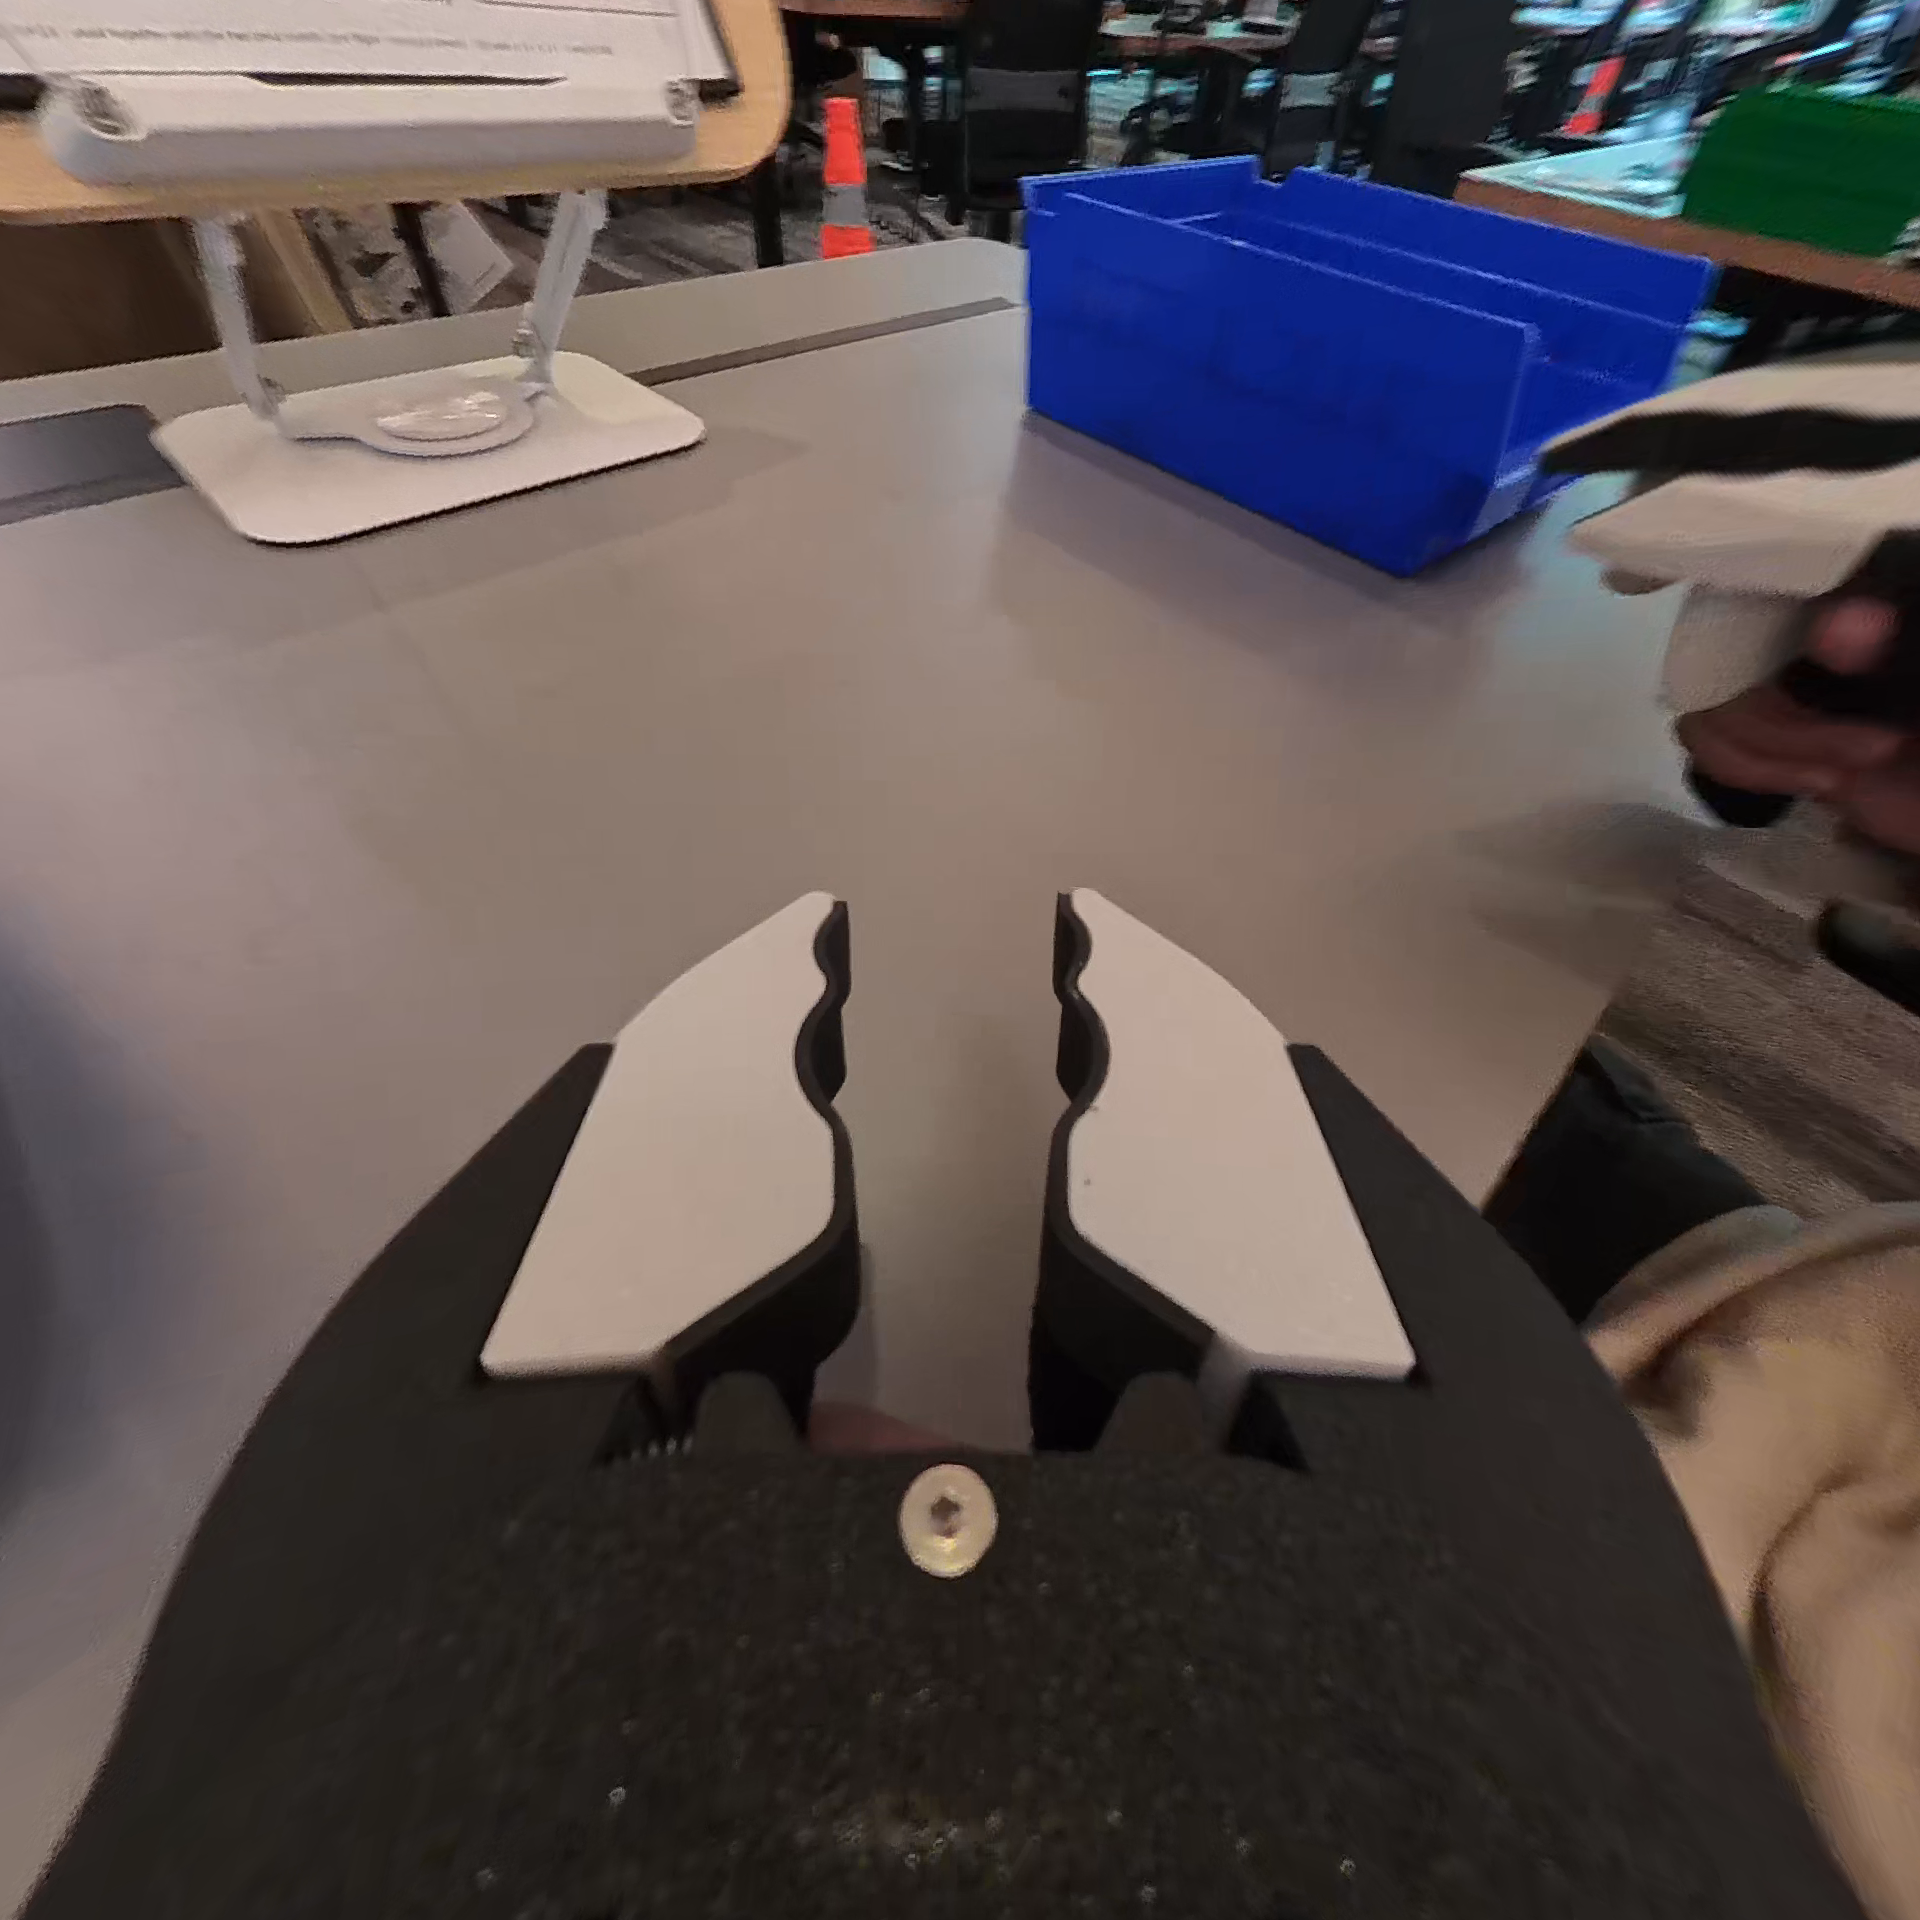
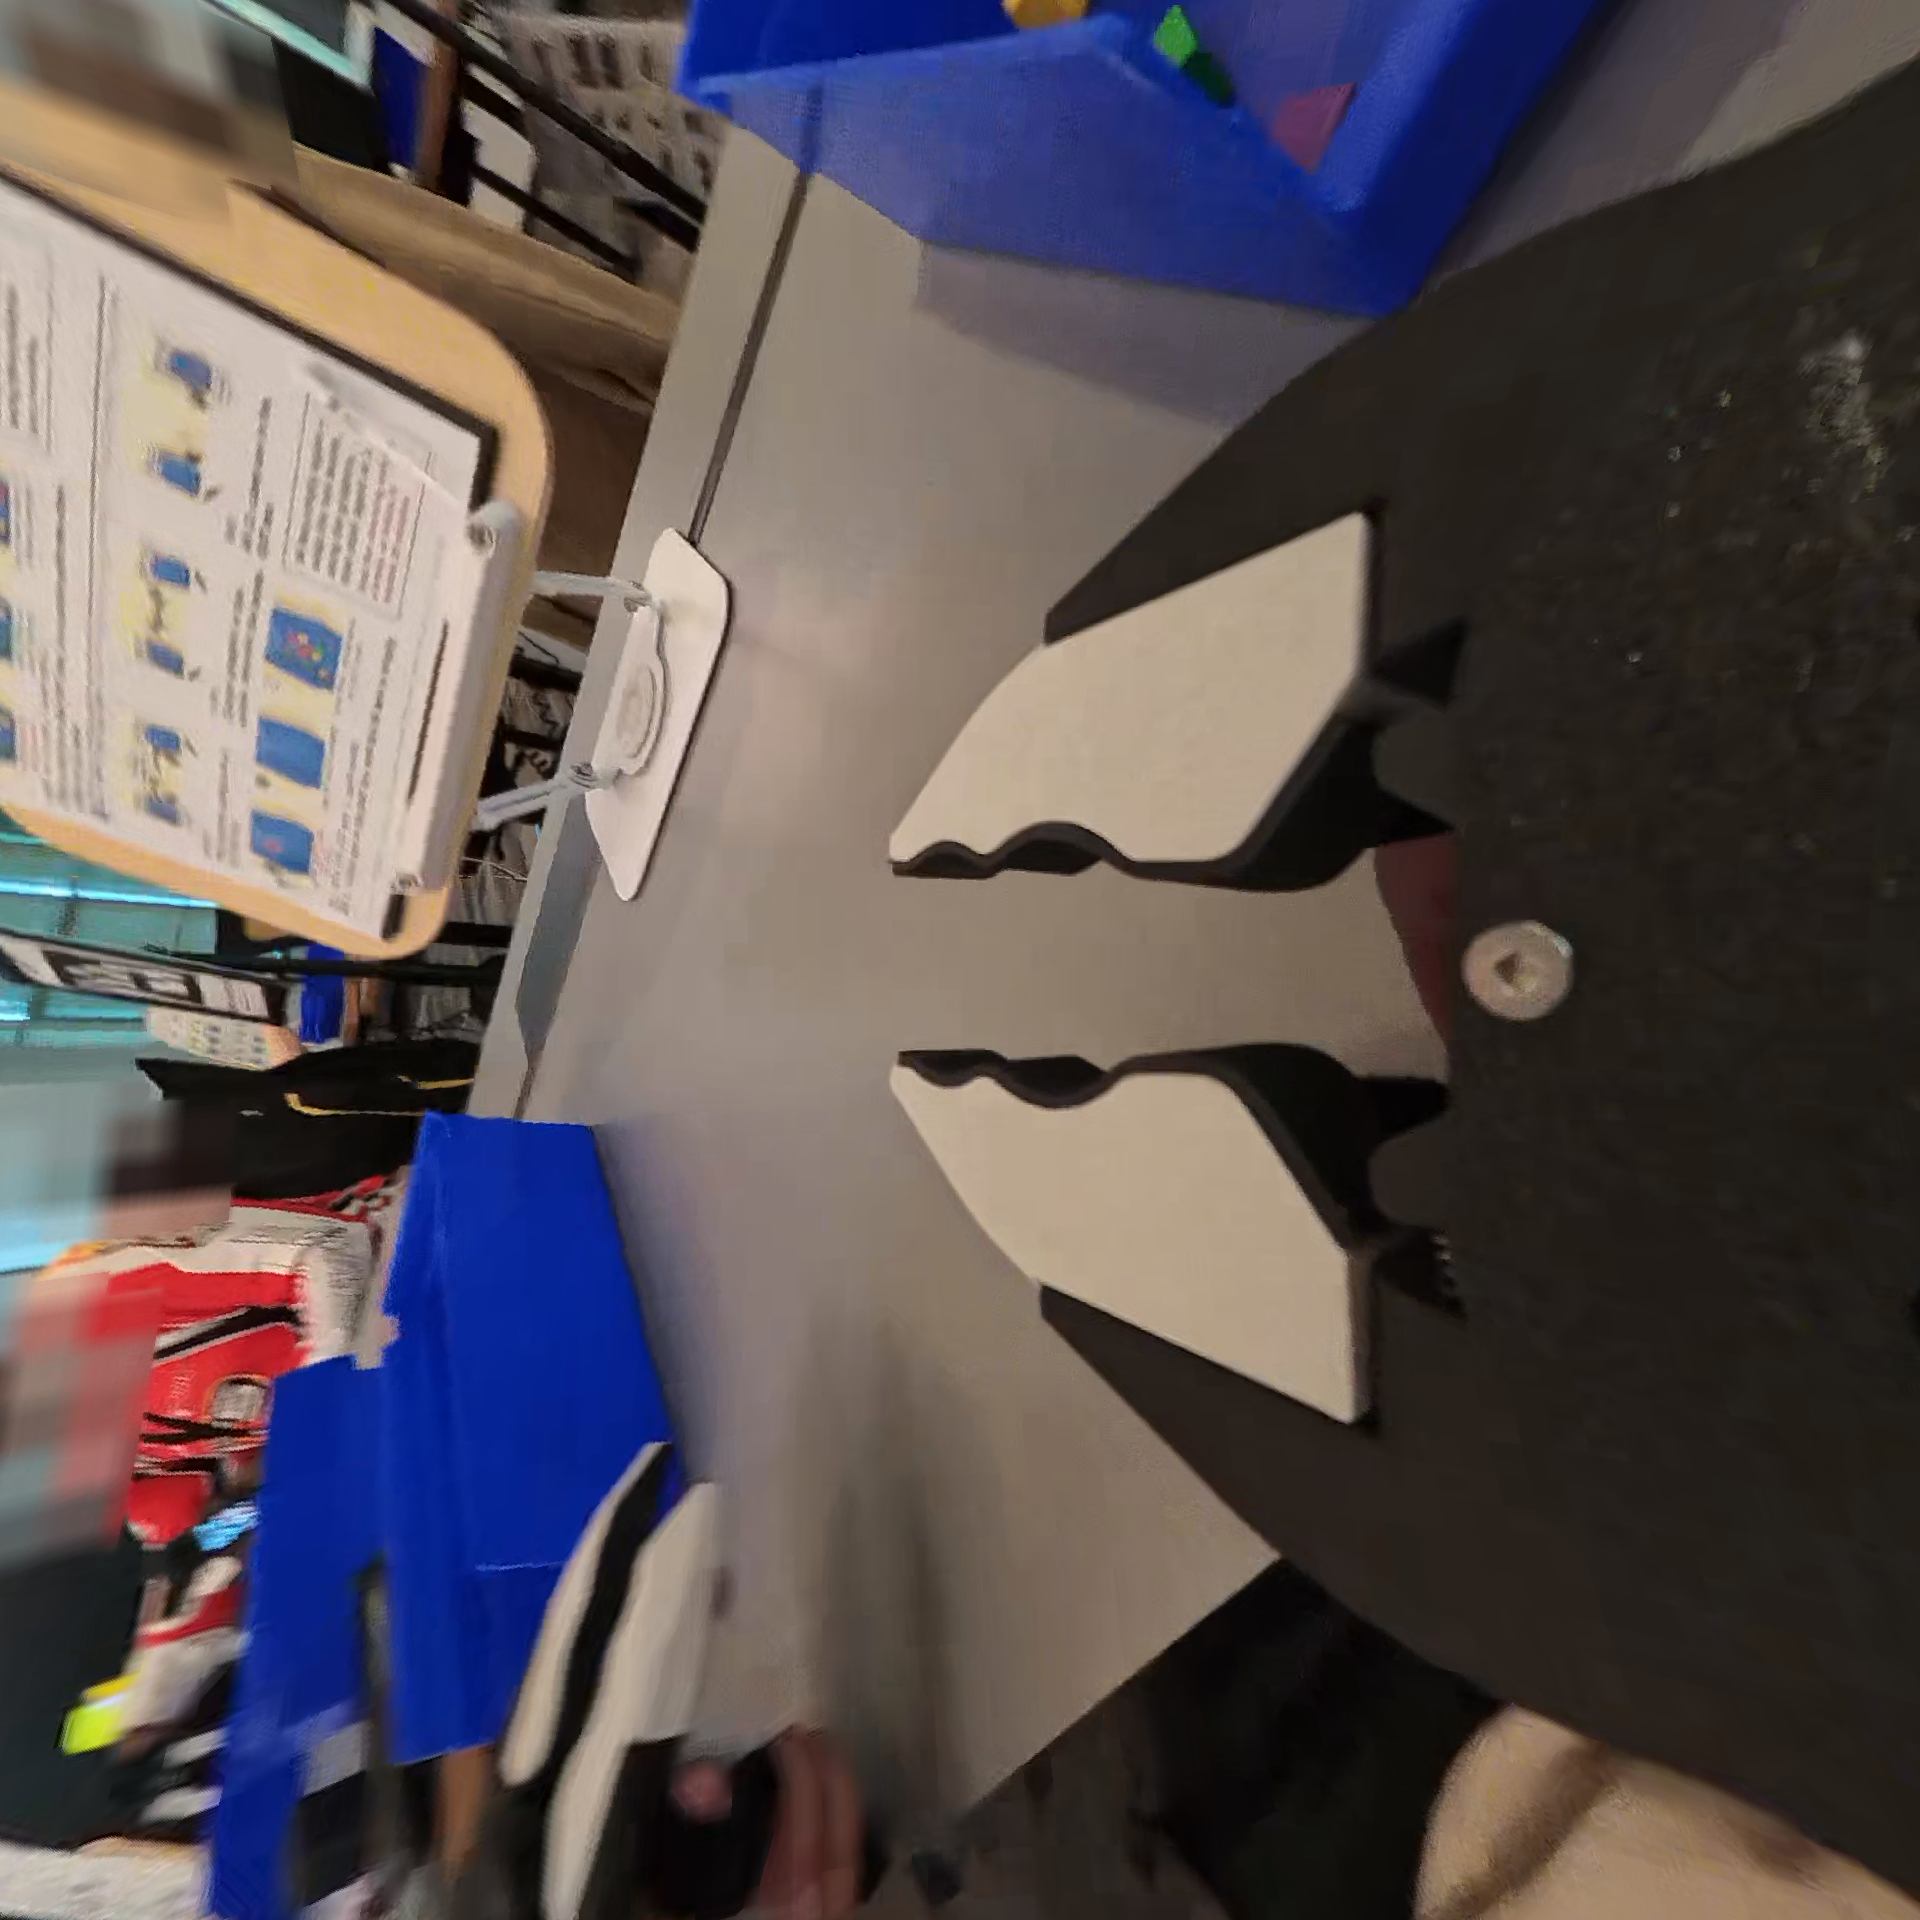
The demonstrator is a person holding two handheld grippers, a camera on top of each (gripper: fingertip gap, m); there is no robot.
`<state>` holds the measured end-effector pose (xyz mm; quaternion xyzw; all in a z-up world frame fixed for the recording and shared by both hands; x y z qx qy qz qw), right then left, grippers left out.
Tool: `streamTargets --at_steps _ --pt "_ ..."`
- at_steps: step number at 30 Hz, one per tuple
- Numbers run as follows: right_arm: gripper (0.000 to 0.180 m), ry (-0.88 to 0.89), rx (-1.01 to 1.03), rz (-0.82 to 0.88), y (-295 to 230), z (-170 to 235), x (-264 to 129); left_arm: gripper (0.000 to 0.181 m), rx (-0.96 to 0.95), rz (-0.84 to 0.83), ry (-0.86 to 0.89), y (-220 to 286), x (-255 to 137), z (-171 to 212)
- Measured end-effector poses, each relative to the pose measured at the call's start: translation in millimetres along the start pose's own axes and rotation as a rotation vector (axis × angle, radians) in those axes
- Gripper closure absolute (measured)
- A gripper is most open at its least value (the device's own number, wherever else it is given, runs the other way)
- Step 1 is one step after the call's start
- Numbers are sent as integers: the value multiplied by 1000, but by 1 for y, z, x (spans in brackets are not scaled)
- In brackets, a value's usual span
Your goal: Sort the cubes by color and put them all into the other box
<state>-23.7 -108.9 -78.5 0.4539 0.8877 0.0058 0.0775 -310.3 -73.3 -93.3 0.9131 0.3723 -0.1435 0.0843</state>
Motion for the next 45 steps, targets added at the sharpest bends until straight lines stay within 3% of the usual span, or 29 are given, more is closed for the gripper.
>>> streamTargets --at_steps 4,13,16,19,24,29,32,45 --pt "149 -54 -142 16 -9 10 6 144 -53 99 -16 4 1 1" --pt "152 -71 -117 -23 -4 10 18 139 -41 65 -82 -10 -8 5" --pt "152 -77 -64 -45 -1 10 20 139 19 -67 -139 -29 -25 -5" --pt "152 -87 5 -81 3 11 20 147 41 -350 -206 -82 -64 -27" --pt "153 -104 -25 -59 13 13 16 140 -112 -621 -434 -184 -113 -46" --pt "150 -123 -210 23 12 14 12 140 -356 -706 -673 -252 -116 -28" --pt "150 -121 -168 -18 11 14 10 141 -445 -706 -758 -267 -109 -13" --pt "149 -143 -95 -128 11 13 9 142 -455 -690 -1221 -285 -93 21"
Point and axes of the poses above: each gripper's, where its closed fingertips meet, x out along the fingers, z out of its underside, y = z × x across the jaws, the point moved 7 cm from there along -x, back along the fingers, and after that the axes turned 2 degrees about -z, right-handed, at the moved point
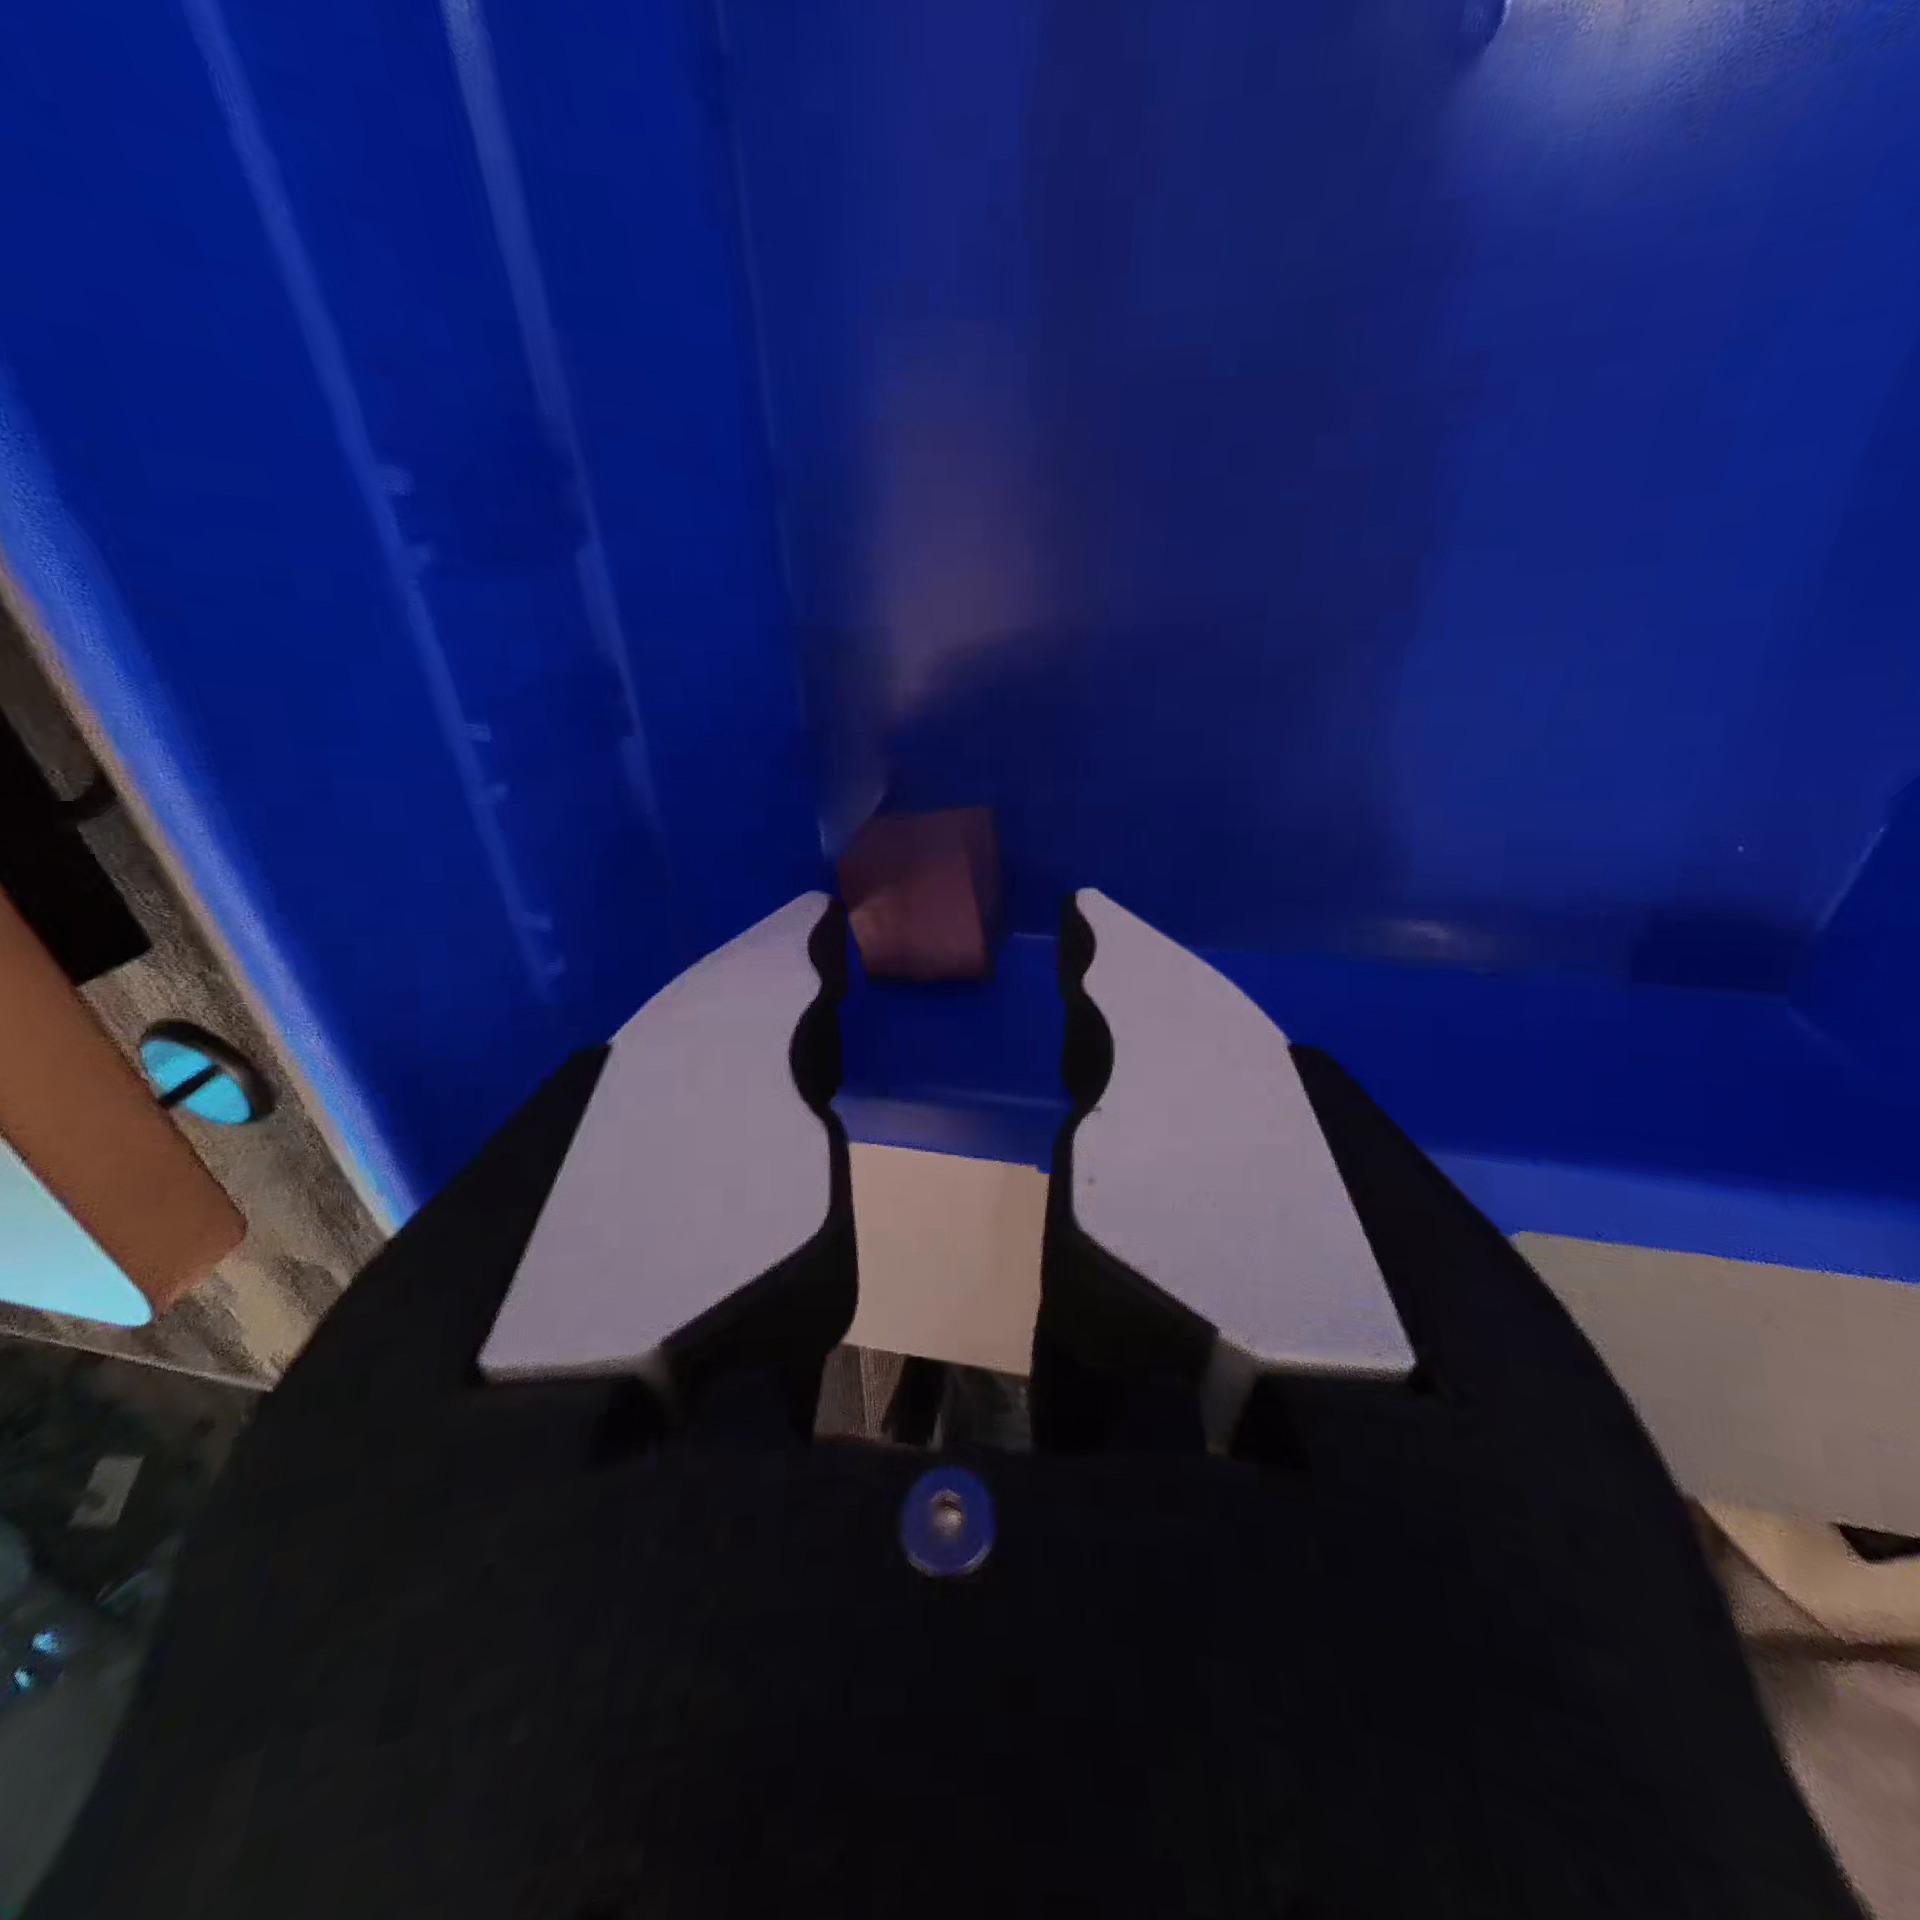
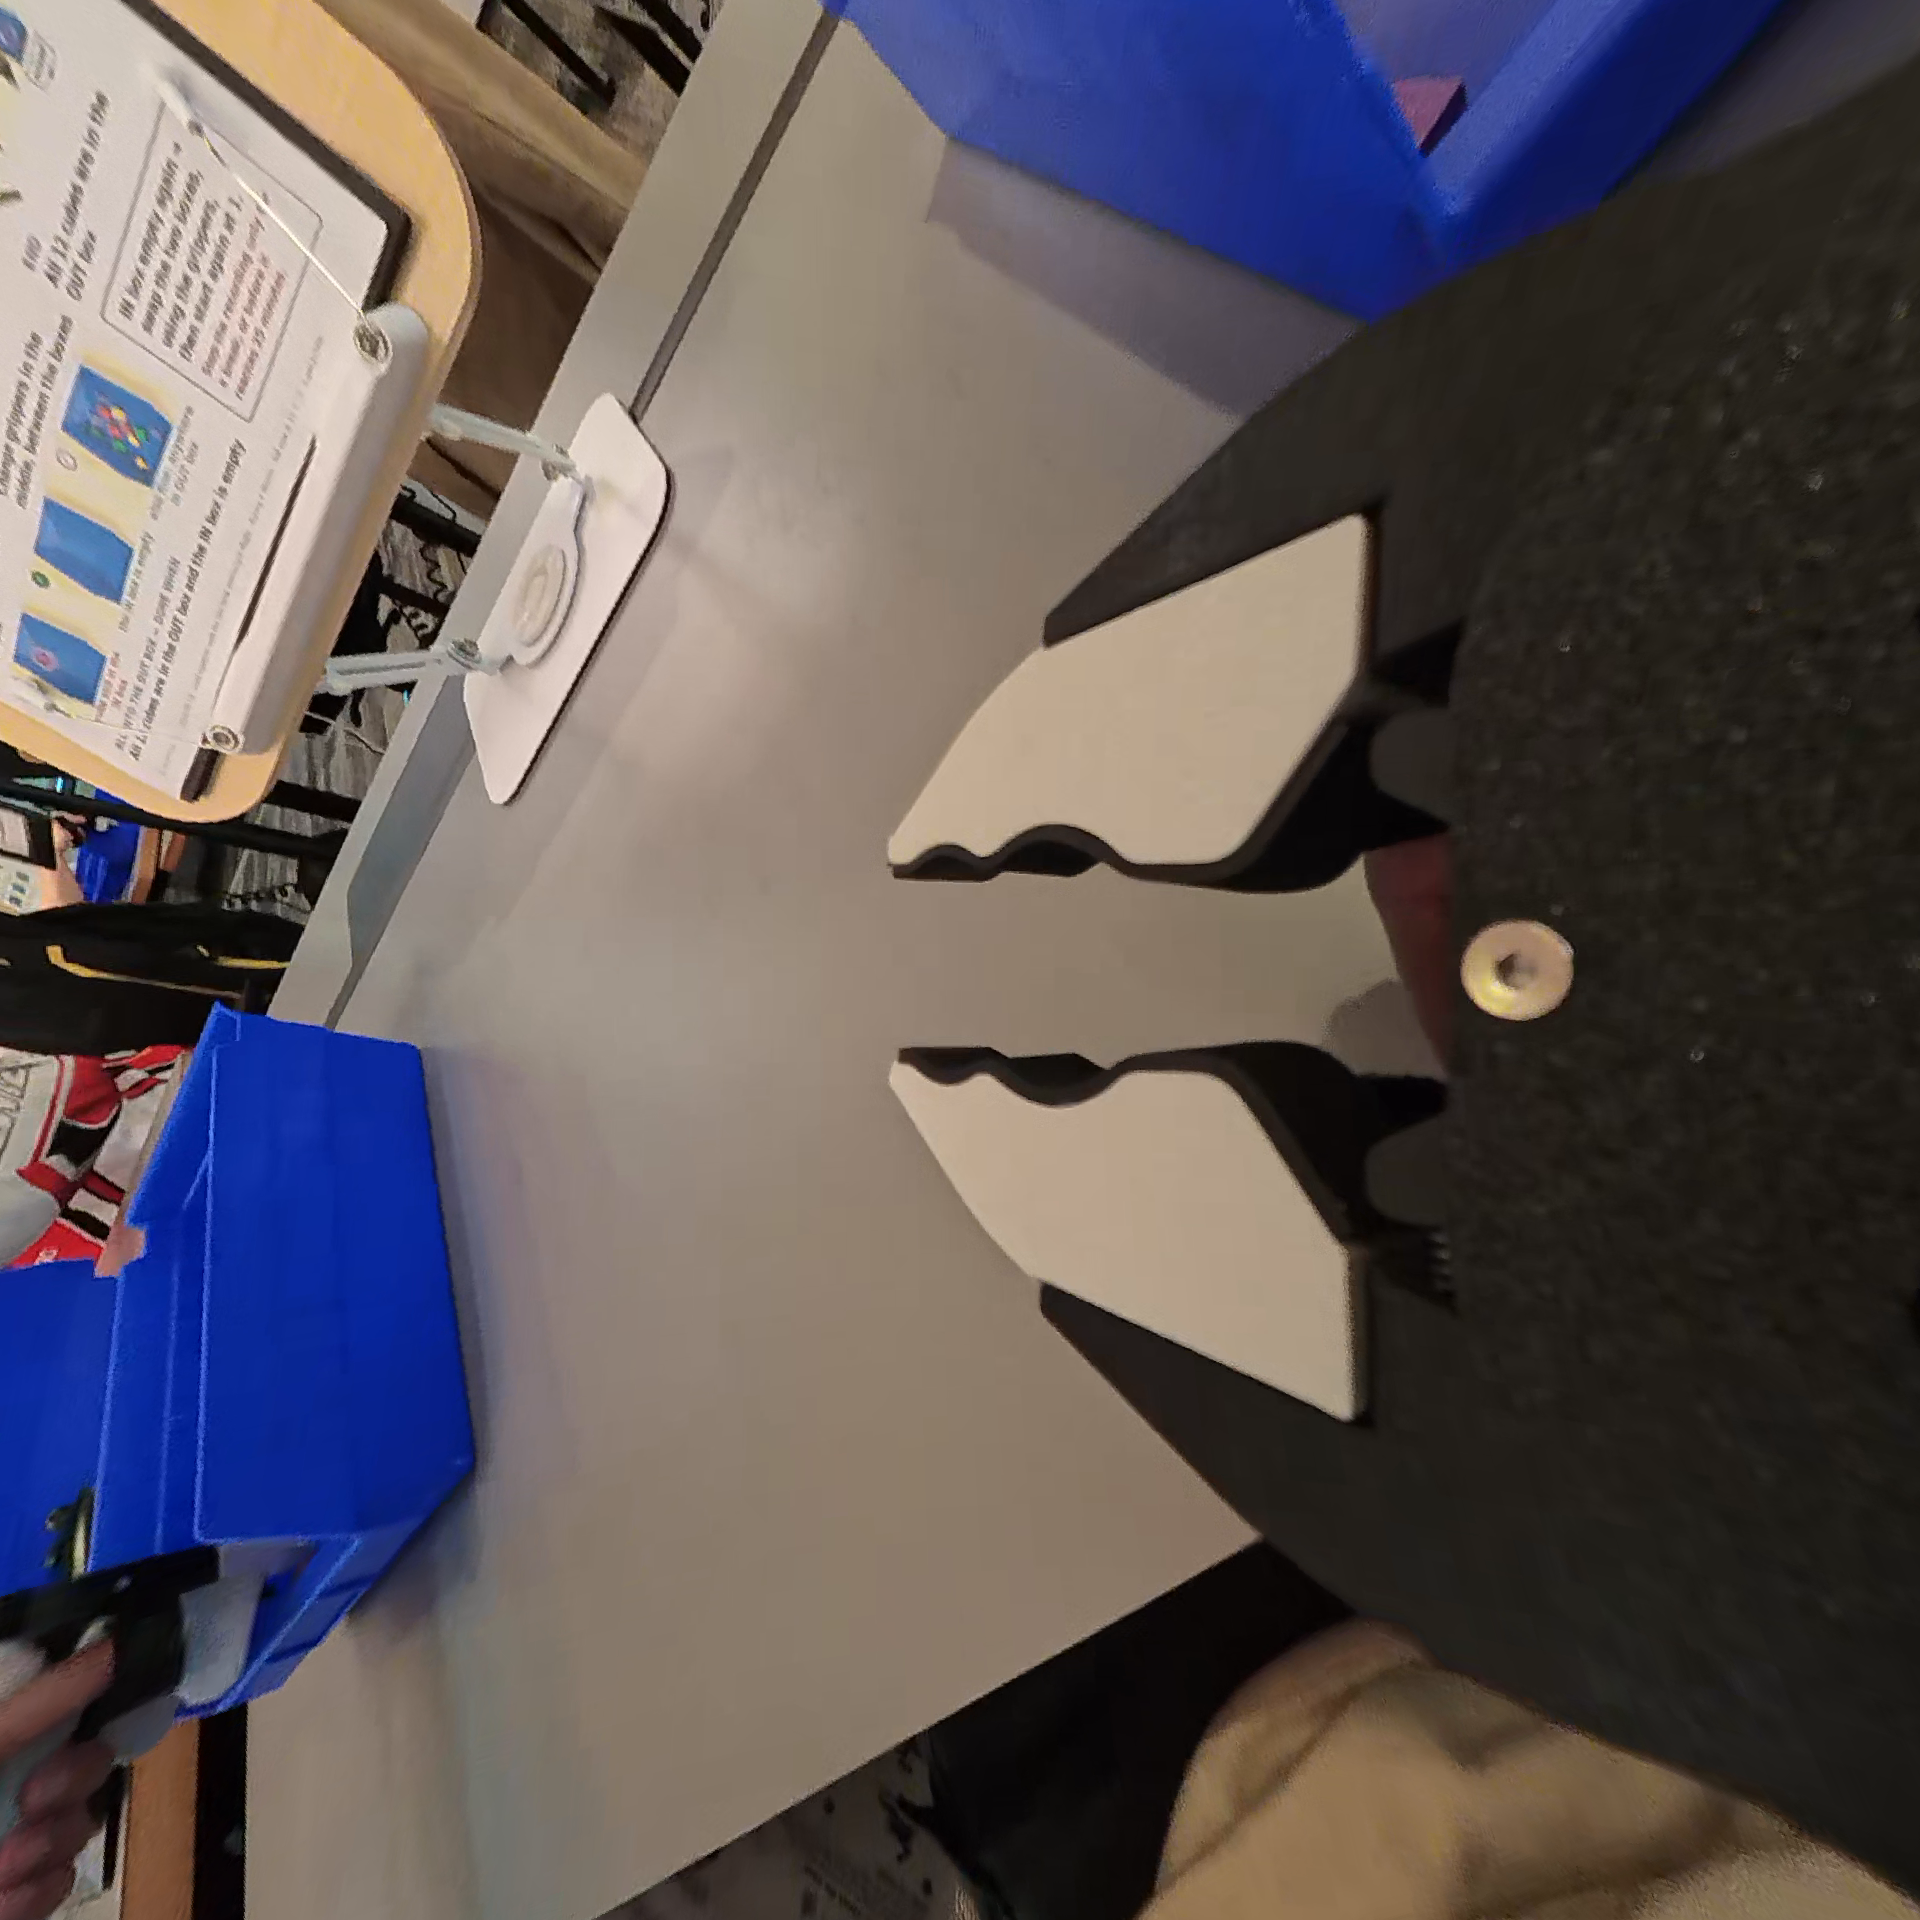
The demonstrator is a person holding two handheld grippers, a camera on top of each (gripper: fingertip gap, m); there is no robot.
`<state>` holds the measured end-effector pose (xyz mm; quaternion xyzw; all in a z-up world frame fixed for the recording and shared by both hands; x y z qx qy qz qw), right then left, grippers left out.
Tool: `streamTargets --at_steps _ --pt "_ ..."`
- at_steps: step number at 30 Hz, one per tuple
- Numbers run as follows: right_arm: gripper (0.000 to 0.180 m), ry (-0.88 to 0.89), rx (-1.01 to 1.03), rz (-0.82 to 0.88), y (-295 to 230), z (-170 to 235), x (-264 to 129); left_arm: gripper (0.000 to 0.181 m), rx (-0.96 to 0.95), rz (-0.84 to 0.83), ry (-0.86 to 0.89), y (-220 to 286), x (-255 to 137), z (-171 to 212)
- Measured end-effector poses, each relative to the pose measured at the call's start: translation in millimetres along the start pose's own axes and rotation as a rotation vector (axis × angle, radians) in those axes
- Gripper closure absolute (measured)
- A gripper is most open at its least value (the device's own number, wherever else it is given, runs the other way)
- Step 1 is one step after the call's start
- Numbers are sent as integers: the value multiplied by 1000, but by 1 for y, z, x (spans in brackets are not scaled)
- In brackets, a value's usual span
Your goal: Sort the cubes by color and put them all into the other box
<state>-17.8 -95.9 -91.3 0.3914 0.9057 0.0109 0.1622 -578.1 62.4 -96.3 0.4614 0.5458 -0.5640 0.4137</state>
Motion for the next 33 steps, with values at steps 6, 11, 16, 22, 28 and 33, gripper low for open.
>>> streamTargets --at_steps 6,11,16,22,28,33 --pt "149 -32 -10 -29 -6 4 -1 153 7 -79 -71 -6 8 -8" --pt "149 -48 -6 -33 -6 7 -3 157 55 -111 -69 -4 7 -7" --pt "150 -50 -30 -10 -7 4 -5 181 124 -94 11 2 -9 -9" --pt "150 -55 -55 12 -9 3 -5 181 143 -79 79 0 -23 -3" --pt "151 -65 -66 -2 -14 2 -4 145 35 4 45 -2 -19 -1" --pt "151 -59 -66 -11 -14 1 -5 140 -75 50 49 -3 -18 -4"
Point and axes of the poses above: each gripper's, where its closed fingertips meet, x out along the fingers, z out of its underside, y = z × x across the jaws, the point moved 7 cm from there along -x, back along the fingers, and after that the axes turned 2 degrees about -z, right-handed, at the moved point
